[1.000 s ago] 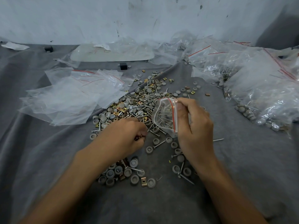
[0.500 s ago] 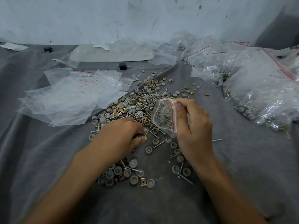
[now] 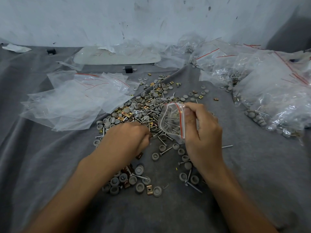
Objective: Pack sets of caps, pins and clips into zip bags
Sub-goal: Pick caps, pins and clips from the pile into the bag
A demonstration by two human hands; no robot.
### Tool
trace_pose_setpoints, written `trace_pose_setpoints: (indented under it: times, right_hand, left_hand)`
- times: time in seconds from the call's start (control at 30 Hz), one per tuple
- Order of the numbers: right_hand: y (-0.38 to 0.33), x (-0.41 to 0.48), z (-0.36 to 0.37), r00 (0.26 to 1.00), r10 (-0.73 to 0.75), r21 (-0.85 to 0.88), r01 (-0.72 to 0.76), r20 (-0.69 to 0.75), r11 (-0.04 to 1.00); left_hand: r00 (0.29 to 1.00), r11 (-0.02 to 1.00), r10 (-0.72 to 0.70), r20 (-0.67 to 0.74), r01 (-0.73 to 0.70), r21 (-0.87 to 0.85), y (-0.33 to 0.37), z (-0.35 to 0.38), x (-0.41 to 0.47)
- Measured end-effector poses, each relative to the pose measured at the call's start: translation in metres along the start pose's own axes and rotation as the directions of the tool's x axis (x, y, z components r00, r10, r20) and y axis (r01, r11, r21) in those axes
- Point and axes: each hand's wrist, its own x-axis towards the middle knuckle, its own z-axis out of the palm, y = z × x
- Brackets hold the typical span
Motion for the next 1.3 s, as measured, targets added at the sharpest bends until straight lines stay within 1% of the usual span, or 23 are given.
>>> trace_pose_setpoints:
  times: [0.1, 0.2, 0.27, 0.33, 0.43, 0.57, 0.63, 0.7, 0.77, 0.9, 0.97, 1.03, 1.17, 1.3]
  right_hand:
    - [0.000, 0.000, 0.000, 1.000, 0.006, -0.005, -0.006, 0.006, 1.000]
    - [0.000, 0.000, 0.000, 1.000, 0.005, -0.006, -0.005, 0.006, 1.000]
    - [-0.001, 0.001, -0.001, 1.000, 0.006, -0.007, -0.006, 0.011, 1.000]
    - [-0.002, 0.001, -0.001, 1.000, 0.003, -0.006, -0.003, 0.011, 1.000]
    - [-0.002, 0.001, -0.001, 1.000, 0.008, 0.001, -0.008, 0.012, 1.000]
    - [-0.003, 0.000, -0.002, 1.000, 0.017, 0.001, -0.017, 0.023, 1.000]
    - [-0.004, 0.001, -0.002, 1.000, 0.018, -0.002, -0.018, 0.018, 1.000]
    - [-0.004, 0.001, -0.001, 1.000, 0.019, 0.000, -0.019, 0.019, 1.000]
    - [-0.005, 0.000, -0.001, 1.000, 0.021, 0.002, -0.021, 0.021, 1.000]
    - [-0.005, 0.000, -0.001, 1.000, 0.013, -0.007, -0.013, 0.015, 1.000]
    - [-0.006, 0.000, 0.000, 1.000, 0.011, -0.010, -0.011, 0.022, 1.000]
    - [-0.006, 0.000, 0.000, 1.000, 0.012, -0.011, -0.011, 0.029, 1.000]
    - [-0.007, -0.001, -0.001, 0.999, 0.011, -0.007, -0.010, 0.032, 1.000]
    - [-0.007, -0.001, -0.002, 0.999, 0.019, -0.003, -0.019, 0.040, 1.000]
  left_hand:
    - [0.998, 0.993, -0.041, -0.038, 0.037, -0.111, -0.002, 0.004, 0.001]
    - [0.983, 0.957, -0.104, -0.150, 0.058, -0.284, -0.002, 0.003, 0.002]
    - [0.971, 0.921, -0.137, -0.197, 0.052, -0.385, 0.000, 0.001, 0.003]
    - [0.965, 0.886, -0.154, -0.210, 0.041, -0.462, 0.002, -0.001, 0.003]
    - [0.966, 0.840, -0.176, -0.190, 0.047, -0.541, 0.002, -0.002, 0.003]
    - [0.961, 0.728, -0.211, -0.179, 0.032, -0.685, 0.002, -0.004, 0.004]
    - [0.955, 0.653, -0.225, -0.193, 0.000, -0.757, 0.002, -0.005, 0.004]
    - [0.959, 0.576, -0.209, -0.190, -0.037, -0.817, 0.004, -0.007, 0.005]
    - [0.970, 0.552, -0.169, -0.176, -0.055, -0.832, 0.005, -0.006, 0.005]
    - [0.980, 0.573, -0.122, -0.158, -0.060, -0.817, 0.010, -0.001, 0.004]
    - [0.984, 0.558, -0.105, -0.147, -0.064, -0.827, 0.013, -0.001, 0.003]
    - [0.985, 0.539, -0.105, -0.134, -0.057, -0.841, 0.014, 0.000, 0.003]
    - [0.987, 0.543, -0.120, -0.111, -0.029, -0.839, 0.014, 0.001, 0.003]
    - [0.979, 0.536, -0.146, -0.141, -0.042, -0.843, 0.012, 0.001, 0.005]
